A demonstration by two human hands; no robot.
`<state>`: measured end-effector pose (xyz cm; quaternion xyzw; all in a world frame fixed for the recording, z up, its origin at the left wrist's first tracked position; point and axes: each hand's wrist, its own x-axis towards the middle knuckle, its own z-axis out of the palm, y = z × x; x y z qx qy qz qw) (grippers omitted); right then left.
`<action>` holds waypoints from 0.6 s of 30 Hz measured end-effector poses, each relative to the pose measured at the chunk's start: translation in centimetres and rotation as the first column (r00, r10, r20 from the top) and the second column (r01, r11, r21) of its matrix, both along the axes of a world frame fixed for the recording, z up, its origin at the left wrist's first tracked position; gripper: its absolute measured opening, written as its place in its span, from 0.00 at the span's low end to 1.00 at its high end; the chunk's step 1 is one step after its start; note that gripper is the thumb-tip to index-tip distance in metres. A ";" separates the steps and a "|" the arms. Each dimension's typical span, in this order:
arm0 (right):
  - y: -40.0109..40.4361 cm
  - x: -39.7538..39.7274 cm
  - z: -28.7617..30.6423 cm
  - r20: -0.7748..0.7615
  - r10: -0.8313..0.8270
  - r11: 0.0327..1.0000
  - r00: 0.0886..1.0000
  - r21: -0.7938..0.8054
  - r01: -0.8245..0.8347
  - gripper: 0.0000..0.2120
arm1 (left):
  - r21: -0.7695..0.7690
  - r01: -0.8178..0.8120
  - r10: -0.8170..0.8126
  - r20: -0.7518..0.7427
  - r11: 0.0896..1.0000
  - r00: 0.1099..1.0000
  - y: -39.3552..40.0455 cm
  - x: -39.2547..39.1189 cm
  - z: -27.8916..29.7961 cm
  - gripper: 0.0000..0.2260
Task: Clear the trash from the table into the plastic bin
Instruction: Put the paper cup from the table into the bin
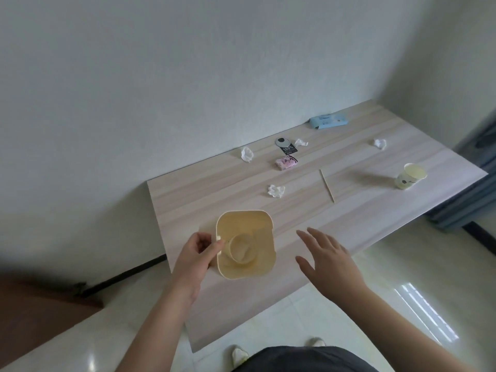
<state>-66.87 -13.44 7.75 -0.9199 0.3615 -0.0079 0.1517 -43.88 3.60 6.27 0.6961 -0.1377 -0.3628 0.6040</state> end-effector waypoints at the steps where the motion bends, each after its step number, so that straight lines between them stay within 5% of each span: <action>1: -0.4 -0.5 -0.1 -0.003 -0.011 1.000 1.000 0.001 0.011 0.27 | 0.008 0.000 0.000 -0.002 1.000 1.000 -0.6 -0.5 0.1 0.12; 18: -11.5 -9.6 -0.7 0.022 -0.006 1.000 1.000 -0.025 0.006 0.31 | 0.065 -0.059 0.059 0.007 0.996 0.998 -10.2 -10.1 0.8 0.04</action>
